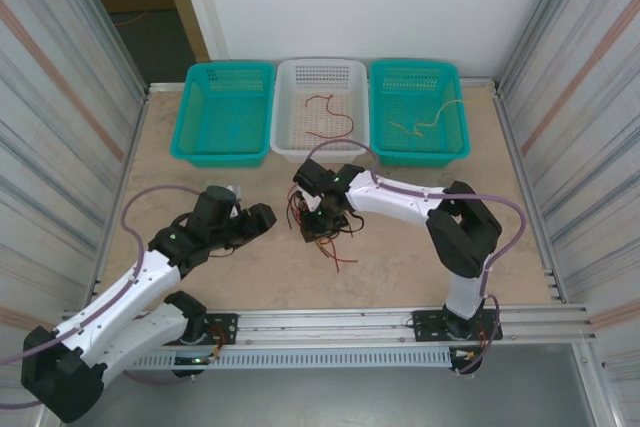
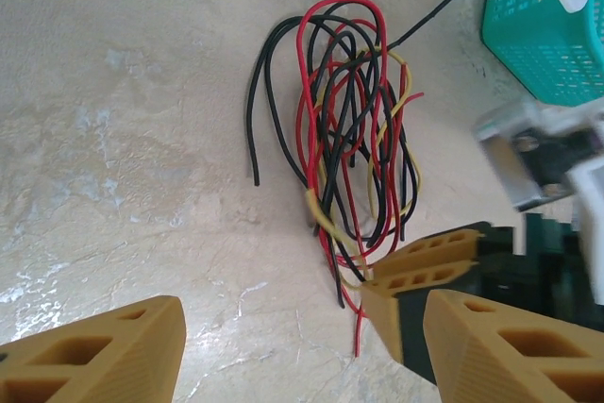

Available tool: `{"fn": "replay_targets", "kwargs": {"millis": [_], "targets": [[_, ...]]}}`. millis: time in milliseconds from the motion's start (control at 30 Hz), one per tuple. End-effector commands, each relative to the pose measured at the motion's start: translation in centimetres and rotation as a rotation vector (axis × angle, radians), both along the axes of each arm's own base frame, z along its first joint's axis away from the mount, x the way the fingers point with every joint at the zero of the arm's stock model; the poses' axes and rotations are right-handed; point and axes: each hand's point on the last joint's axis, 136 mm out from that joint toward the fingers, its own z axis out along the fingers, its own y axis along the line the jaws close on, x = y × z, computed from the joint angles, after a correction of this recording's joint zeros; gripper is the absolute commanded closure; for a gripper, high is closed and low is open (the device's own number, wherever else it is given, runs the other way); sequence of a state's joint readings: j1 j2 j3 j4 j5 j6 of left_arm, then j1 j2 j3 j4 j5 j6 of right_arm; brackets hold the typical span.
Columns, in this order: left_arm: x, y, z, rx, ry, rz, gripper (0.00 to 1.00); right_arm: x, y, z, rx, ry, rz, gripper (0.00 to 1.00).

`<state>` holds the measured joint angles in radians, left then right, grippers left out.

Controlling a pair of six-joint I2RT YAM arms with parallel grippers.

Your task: Untangle the cables

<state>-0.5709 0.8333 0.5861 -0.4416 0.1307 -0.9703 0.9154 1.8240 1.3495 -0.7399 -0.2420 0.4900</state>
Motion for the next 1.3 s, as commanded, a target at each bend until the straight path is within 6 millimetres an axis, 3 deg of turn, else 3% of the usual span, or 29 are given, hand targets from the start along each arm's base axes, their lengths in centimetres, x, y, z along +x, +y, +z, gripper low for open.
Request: {"fn": "replay_targets", "kwargs": {"millis": [0, 100, 267, 467, 667, 767, 867, 967, 1100, 1267], "targets": [[-0.2, 0.1, -0.2, -0.018, 0.004, 0.008, 0.32, 1.9, -0.1, 5.7, 0.053, -0.128, -0.039, 0.63], [-0.2, 0.1, -0.1, -0.018, 0.002, 0.009, 0.32, 4.0, -1.1, 6.2, 0.003, -0.208, -0.060, 0.43], [-0.1, -0.1, 0.1, -0.023, -0.001, 0.004, 0.32, 6.9, -1.1, 4.2, -0.035, -0.194, -0.058, 0.39], [-0.4, 0.5, 0.3, -0.014, -0.010, 0.015, 0.32, 9.0, 0.7, 2.5, -0.016, -0.154, -0.040, 0.39], [-0.6, 0.8, 0.2, -0.013, -0.015, 0.022, 0.31, 9.2, 2.2, 0.6, -0.014, -0.116, -0.011, 0.47], [-0.6, 0.7, 0.1, -0.013, -0.013, 0.019, 0.32, 9.3, 2.0, 0.0, -0.041, -0.119, -0.015, 0.61], [-0.5, 0.6, 0.2, -0.010, -0.019, 0.012, 0.31, 9.3, 1.6, 0.3, -0.046, -0.131, -0.019, 0.83], [-0.3, 0.4, 0.5, -0.012, -0.027, -0.001, 0.31, 9.2, 1.5, 1.8, -0.018, -0.163, -0.020, 1.00], [0.1, -0.4, 1.6, -0.041, -0.061, -0.026, 0.32, 8.7, 0.9, 5.7, 0.050, -0.244, -0.043, 1.00], [0.7, -2.7, 5.1, -0.110, -0.195, -0.121, 0.36, 7.2, -0.6, 12.6, 0.202, -0.355, -0.108, 1.00]]}}
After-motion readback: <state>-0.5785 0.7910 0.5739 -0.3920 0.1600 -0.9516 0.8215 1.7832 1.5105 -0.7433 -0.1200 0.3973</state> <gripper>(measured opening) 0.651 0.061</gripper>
